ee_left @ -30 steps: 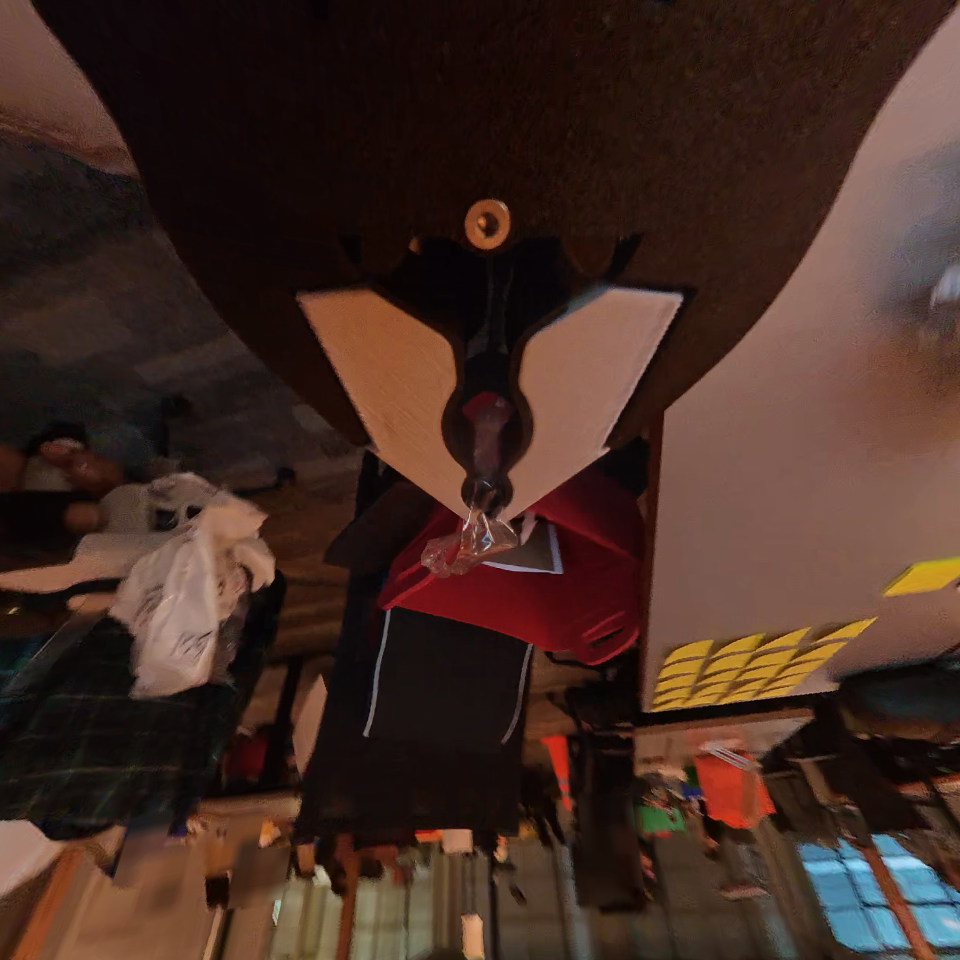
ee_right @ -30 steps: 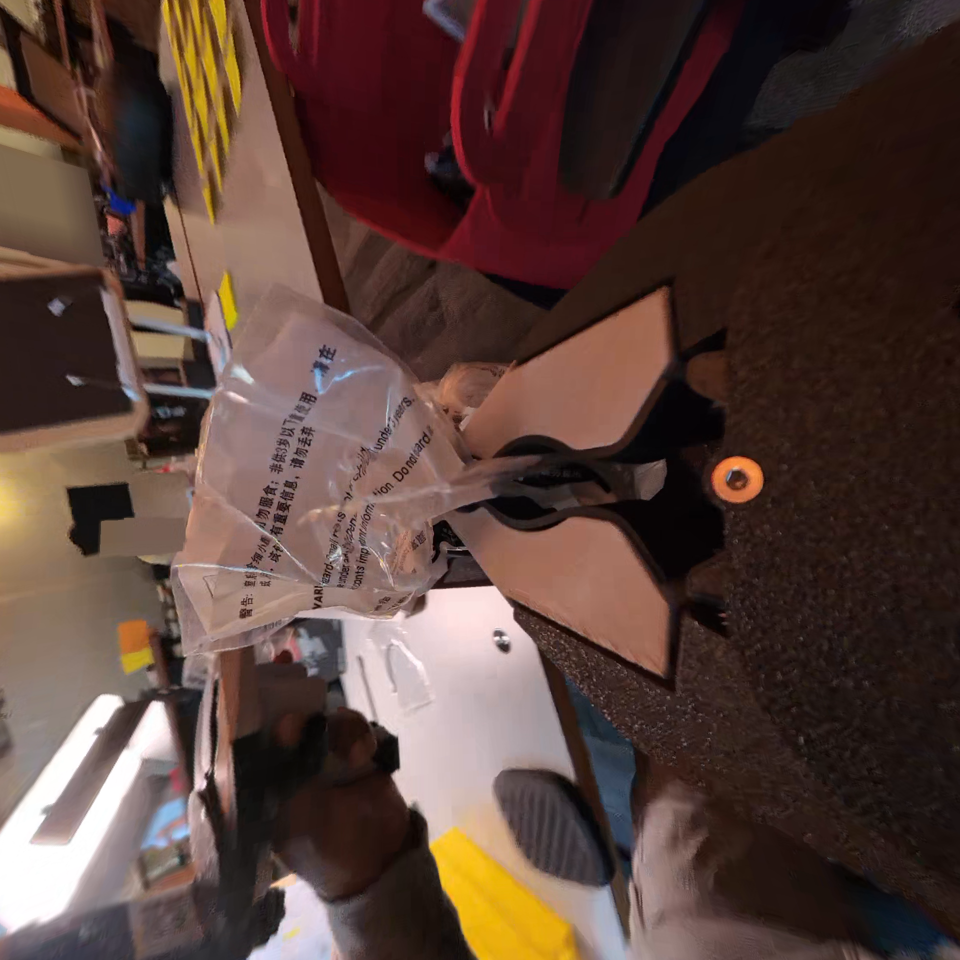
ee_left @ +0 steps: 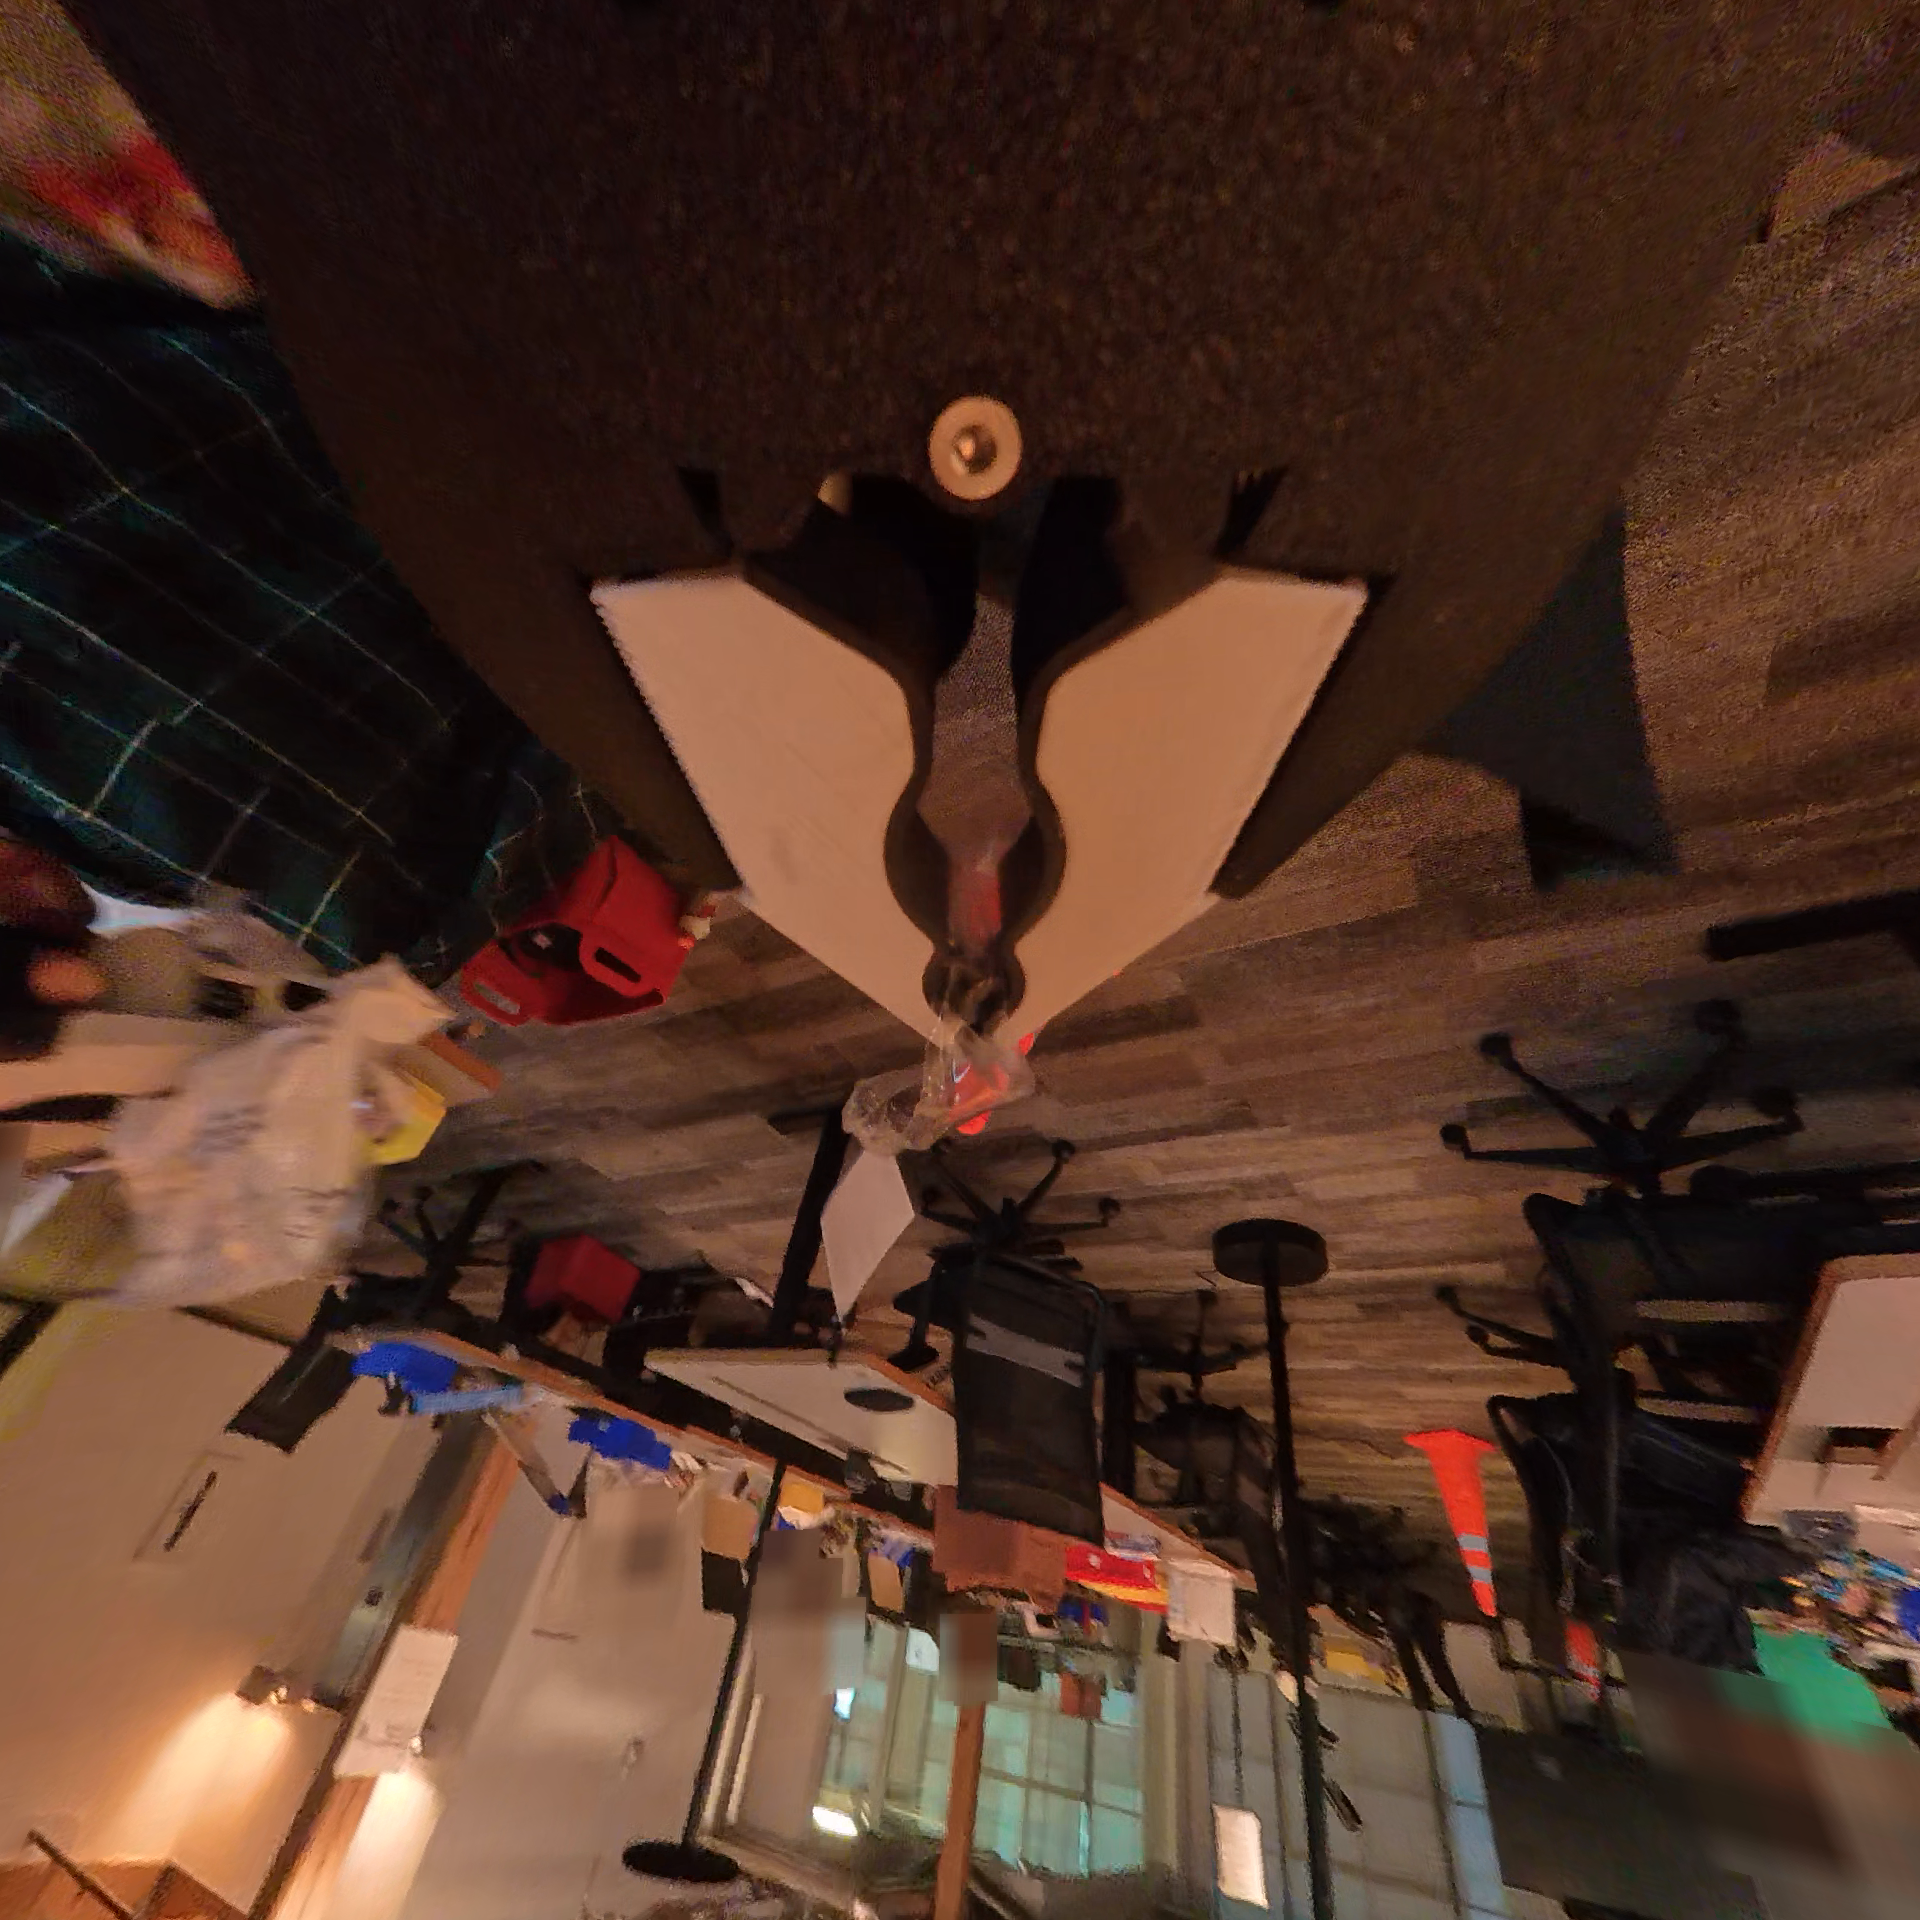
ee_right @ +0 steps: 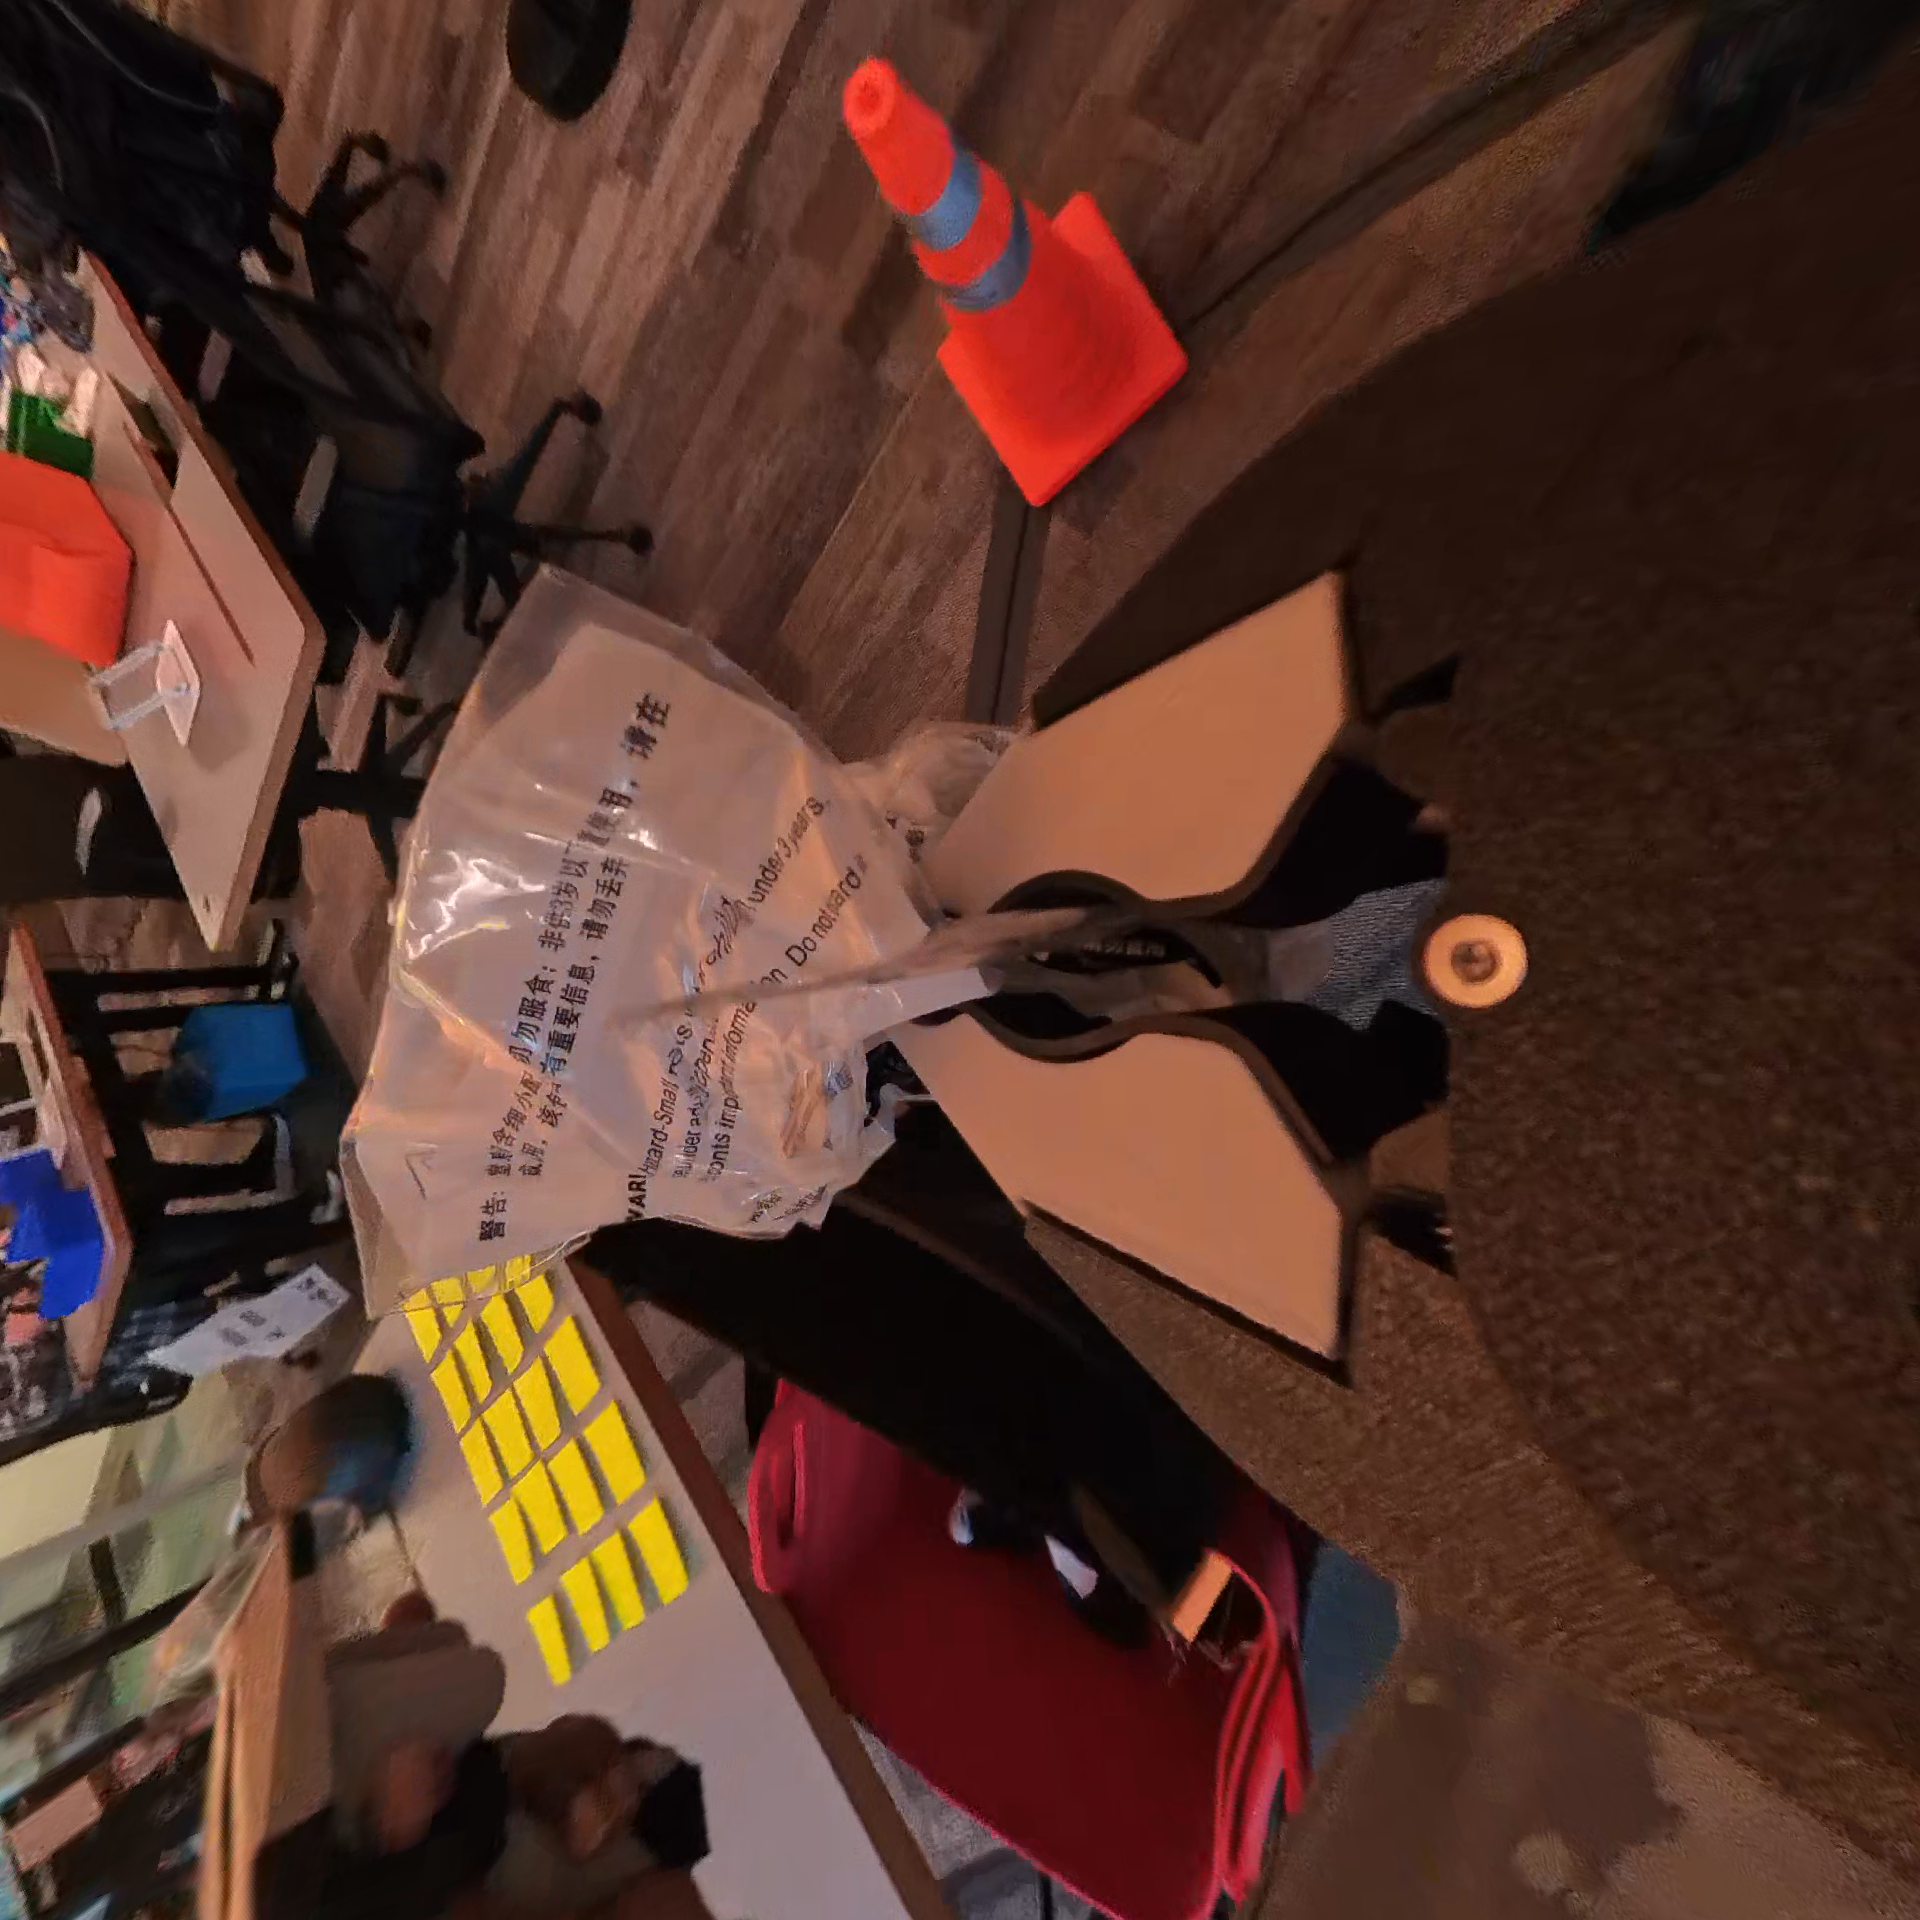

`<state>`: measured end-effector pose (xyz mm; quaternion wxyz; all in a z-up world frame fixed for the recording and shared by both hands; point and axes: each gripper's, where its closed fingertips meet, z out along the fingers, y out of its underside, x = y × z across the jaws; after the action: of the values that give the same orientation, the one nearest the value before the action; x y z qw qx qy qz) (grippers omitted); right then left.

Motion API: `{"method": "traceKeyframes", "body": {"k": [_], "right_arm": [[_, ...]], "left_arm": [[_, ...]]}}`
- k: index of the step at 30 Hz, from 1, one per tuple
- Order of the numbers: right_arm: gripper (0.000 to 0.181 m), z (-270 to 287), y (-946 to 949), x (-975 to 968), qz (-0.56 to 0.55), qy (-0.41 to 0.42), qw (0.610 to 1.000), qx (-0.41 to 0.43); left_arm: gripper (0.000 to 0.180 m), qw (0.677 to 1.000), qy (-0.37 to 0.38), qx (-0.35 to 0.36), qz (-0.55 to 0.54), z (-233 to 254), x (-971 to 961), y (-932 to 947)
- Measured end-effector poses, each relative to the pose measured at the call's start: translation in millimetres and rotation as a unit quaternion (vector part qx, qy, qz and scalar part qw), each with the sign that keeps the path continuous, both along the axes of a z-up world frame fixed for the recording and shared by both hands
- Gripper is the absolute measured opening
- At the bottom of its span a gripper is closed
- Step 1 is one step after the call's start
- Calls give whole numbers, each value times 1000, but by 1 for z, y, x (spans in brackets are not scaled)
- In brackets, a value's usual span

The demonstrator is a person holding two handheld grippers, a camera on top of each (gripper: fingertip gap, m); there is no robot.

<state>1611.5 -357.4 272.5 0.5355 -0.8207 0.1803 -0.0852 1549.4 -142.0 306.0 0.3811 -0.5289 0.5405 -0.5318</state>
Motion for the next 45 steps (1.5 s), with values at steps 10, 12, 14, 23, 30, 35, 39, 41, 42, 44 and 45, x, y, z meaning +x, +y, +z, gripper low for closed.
{"method": "traceKeyframes", "body": {"k": [10,12,14,23,30,35,39,41,42,44,45], "right_arm": [[0,-78,143,344,115,7,993,-1],[0,-82,167,429,126,13,992,4],[0,-72,186,511,121,4,993,9],[1,-76,268,825,21,-4,999,27],[0,-113,335,1068,-122,31,992,3],[0,-77,371,1235,-191,17,981,-19],[0,-99,398,1391,-244,24,970,-9],[0,-123,416,1479,-261,17,965,-10],[0,-134,428,1525,-268,13,963,-13],[0,-146,455,1620,-275,18,961,-8],[0,-146,471,1668,-273,28,962,-2]], "left_arm": [[0,990,72,48,114,-32,238,112],[0,980,103,37,164,-49,292,143],[0,976,111,8,189,-53,355,164],[0,979,107,7,172,-87,691,285],[0,995,96,26,17,-106,1043,387],[0,987,66,83,-121,-49,1296,409],[0,981,53,89,-162,-54,1483,430],[0,983,49,85,-156,-71,1570,447],[0,985,53,76,-148,-84,1611,457],[0,988,66,57,-125,-108,1692,481],[0,989,76,49,-117,-117,1734,492]]}}
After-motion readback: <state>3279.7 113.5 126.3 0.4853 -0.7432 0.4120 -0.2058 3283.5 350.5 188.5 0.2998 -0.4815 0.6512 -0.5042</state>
